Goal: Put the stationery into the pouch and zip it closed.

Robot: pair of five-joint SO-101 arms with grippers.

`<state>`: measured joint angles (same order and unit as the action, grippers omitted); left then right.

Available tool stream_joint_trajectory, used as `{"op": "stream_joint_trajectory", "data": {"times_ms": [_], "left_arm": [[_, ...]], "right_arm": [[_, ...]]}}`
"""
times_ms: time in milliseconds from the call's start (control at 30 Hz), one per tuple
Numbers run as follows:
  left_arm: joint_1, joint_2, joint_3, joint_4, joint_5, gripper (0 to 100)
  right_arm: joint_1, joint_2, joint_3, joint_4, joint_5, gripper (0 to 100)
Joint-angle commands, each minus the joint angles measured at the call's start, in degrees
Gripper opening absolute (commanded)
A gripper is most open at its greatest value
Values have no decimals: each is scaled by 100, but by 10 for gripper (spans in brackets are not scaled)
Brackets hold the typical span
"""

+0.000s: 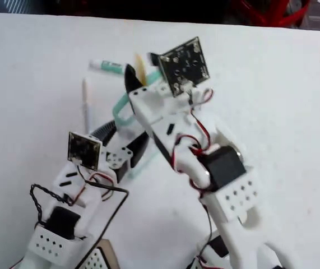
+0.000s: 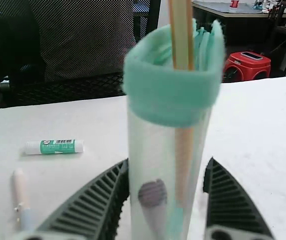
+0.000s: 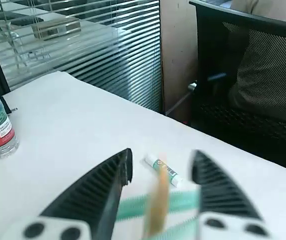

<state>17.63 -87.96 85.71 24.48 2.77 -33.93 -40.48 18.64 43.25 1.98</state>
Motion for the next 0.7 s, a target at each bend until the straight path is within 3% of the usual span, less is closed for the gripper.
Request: {"op": "stream_joint_trajectory", "data": {"times_ms": [0,167,300,500,667], "left_arm": [[4,-66,-26,-141,-53,241],[4,-66,-26,-123,-53,241],[22,-66,-26,-105,-53,241],[22,-66,-26,-105,-53,241],[22,-66,-26,-105,-53,241]], "right_arm": [[-4,-479,-176,119,0,307],[330,-743,-422,127,-18,268],[734,40,-914,505,-35,231],[796,1868,-2901,2554,-88,228],[796,3187,-4492,3934,-624,229]]}}
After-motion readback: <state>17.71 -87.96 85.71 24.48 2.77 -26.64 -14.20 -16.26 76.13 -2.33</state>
